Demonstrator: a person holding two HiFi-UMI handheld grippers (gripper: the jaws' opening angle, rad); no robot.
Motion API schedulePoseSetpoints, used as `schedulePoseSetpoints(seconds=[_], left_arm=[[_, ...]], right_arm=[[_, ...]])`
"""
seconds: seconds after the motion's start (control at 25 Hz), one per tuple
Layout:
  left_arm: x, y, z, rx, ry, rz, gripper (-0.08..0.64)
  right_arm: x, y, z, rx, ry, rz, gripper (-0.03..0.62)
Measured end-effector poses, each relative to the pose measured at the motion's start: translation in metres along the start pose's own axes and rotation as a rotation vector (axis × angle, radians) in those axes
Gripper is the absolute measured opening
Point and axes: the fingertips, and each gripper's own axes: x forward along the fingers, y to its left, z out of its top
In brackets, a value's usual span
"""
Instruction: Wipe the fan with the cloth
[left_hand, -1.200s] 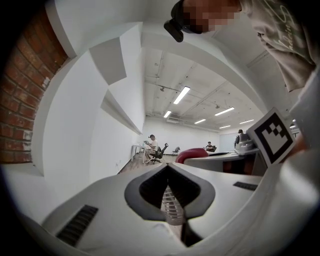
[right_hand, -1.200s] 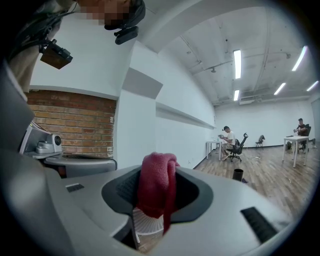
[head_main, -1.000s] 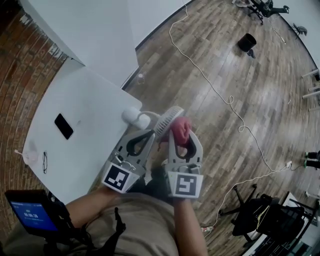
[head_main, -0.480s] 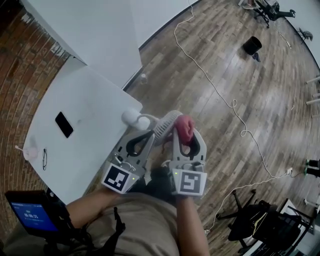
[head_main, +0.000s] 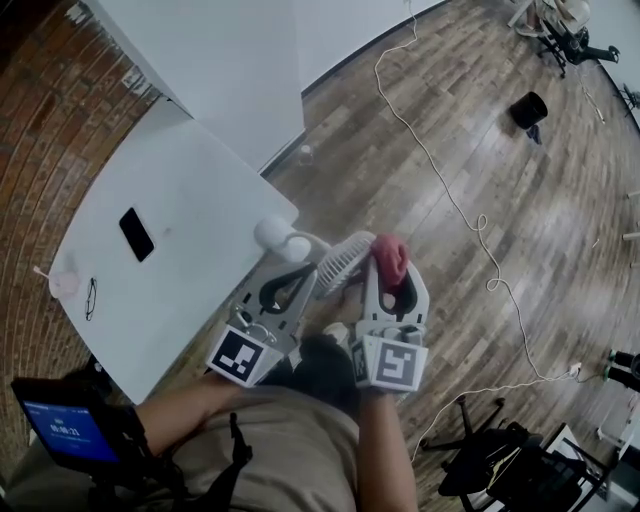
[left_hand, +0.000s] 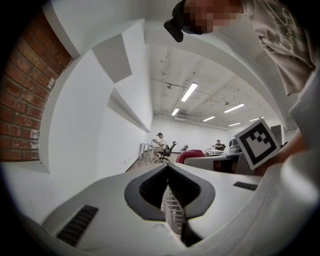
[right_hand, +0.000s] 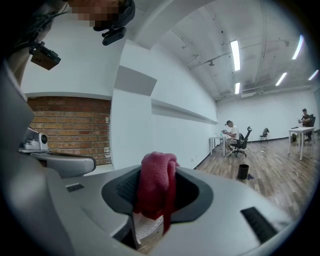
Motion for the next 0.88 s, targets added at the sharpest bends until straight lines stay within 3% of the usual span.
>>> schedulePoseSetpoints(seconds=[0.28, 0.48, 0.68, 0.88], left_arm=[[0.001, 0.006, -0.001, 0.000, 0.002, 0.035, 0.002], [0.006, -0.001, -0.002, 0.033, -0.014, 0.032, 0.002], [0.004, 0.001, -0.007, -0.010, 0.030, 0.034, 0.002], [0.006, -0.001, -0.011, 0.001, 0.039, 0.037, 0.002]], right_arm=[[0.006, -0.012, -0.008, 0.034, 0.022, -0.025, 0.169], [0.007, -0.019, -0.018, 0.022, 0.018, 0.008, 0.169], [0.012, -0.018, -0.023, 0.029, 0.032, 0.010, 0.169], [0.014, -0.022, -0.029, 0.035, 0.050, 0.003, 0.169]])
